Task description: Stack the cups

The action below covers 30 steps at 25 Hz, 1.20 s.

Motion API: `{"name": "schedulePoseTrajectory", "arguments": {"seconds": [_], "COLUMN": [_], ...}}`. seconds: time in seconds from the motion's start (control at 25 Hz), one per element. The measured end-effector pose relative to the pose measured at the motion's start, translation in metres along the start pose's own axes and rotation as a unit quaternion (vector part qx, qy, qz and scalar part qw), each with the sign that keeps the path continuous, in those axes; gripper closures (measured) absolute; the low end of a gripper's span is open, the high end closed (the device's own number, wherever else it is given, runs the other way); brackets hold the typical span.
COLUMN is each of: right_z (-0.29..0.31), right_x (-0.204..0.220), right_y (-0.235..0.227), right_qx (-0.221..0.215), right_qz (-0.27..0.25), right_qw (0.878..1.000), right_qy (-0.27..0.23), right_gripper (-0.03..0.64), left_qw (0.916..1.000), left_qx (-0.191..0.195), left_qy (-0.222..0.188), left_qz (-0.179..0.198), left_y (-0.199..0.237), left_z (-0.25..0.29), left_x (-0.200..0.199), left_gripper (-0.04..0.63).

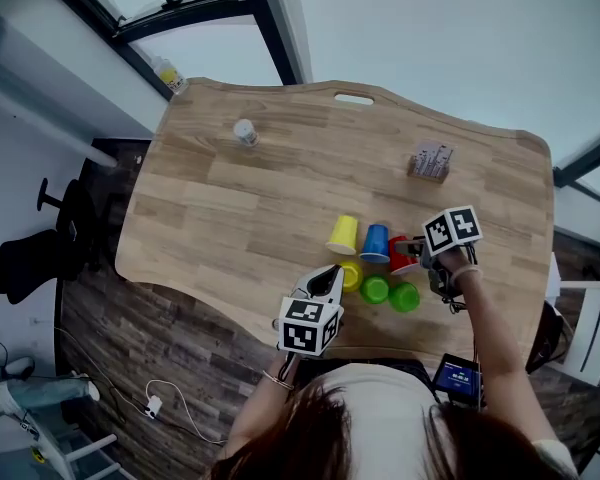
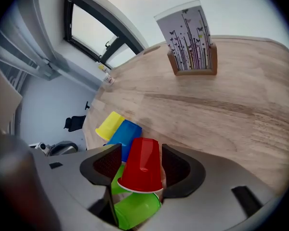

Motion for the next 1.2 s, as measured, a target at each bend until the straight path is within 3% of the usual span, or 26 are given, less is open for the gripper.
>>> {"name": "schedulePoseTrajectory", "arguments": {"seconds": [0.2,0.4,0.6,1.2], "right_z": [0.011,0.023,0.027,0.001], "right_x": [-0.001,0.005,0.010,0.012], "right_y": [-0.004,-0.008,-0.008,-0.001], "right_qx": [-0.005,-0.002,-0.010,-0.003], "right_qz": [0.013,0.018,0.029,0.058], "right_qw": [0.999,0.997,0.997,0.998], "right_qy": [0.038,0.070,0.070,-0.034], "right_gripper": [0.302,0.304,0.328,0.364], "left_qw": [1.0000,0.9999,0.9998,0.9999], "left_qx": [-0.005,-0.011,-0.017,-0.006], "left_qy": [0.002,0.006,0.006,0.001], "left_qz": [-0.005,-0.010,-0.010,-0.010], "left_y": [0.000,0.001,0.002,0.003], "left_z": [0.000,0.000,-0.002,-0.005], "left_x": [-0.001,0.001,0.003,0.001], "left_gripper": [0.577,0.577,0.577,0.577]}}
Point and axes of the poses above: the fingertips, and each gripper's own axes: z forward along the fingers, y to its left, x out of its underside, the point moved 5 cm from there along -z, backward along the fingers, and after that the axes turned 8 degrees about -y, right-handed, at the moved point
